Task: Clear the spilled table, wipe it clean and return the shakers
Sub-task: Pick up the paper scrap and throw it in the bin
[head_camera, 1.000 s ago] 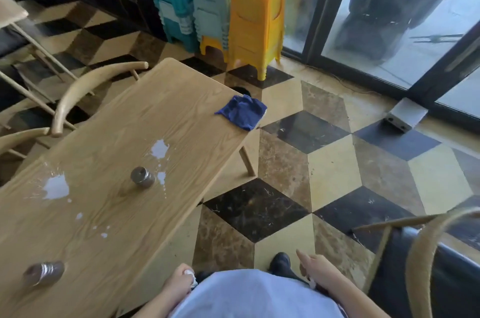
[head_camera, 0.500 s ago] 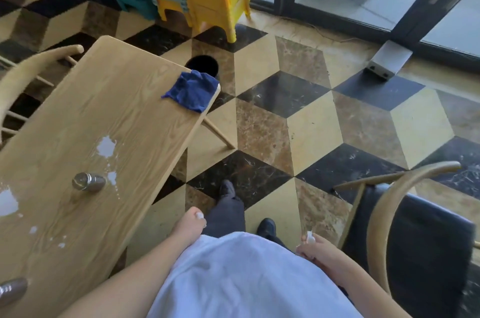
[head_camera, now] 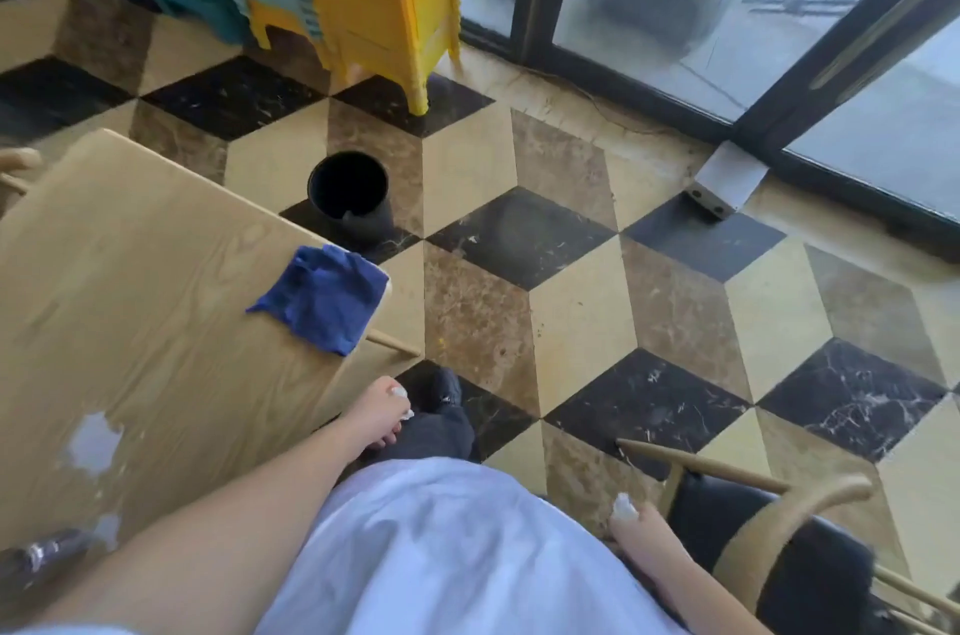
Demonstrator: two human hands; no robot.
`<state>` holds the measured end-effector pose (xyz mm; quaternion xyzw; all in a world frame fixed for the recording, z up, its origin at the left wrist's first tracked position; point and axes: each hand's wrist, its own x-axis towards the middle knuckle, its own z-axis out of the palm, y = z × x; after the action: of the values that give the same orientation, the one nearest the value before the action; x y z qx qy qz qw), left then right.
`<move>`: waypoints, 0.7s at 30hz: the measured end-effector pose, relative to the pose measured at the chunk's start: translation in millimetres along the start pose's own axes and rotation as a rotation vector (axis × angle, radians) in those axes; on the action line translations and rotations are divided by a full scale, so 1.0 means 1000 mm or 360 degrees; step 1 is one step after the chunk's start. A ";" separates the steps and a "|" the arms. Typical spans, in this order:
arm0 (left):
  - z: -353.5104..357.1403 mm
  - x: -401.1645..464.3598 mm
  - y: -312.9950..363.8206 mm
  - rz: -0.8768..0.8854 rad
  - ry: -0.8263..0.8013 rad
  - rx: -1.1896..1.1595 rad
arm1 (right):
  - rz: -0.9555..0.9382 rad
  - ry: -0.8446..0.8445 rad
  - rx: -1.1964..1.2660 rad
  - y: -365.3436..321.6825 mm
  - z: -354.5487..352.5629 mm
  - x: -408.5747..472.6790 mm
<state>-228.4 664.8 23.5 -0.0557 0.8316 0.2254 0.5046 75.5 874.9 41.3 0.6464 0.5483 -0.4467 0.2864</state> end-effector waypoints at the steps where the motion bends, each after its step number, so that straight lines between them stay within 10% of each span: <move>1: -0.007 0.007 0.018 0.0025 -0.0029 -0.0016 | -0.0029 0.0044 0.0028 -0.026 -0.009 0.000; 7: -0.048 0.039 0.087 0.0073 -0.0102 -0.0091 | -0.0172 -0.0135 0.0540 -0.178 -0.035 0.005; 21: -0.061 0.094 0.144 -0.0263 -0.0086 -0.0058 | -0.0447 -0.0361 -0.0199 -0.384 -0.122 0.105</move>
<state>-369.8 779.6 12.3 -0.1270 0.8060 0.1995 0.5427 -262.2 1117.7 47.1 0.4898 0.6240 -0.5174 0.3208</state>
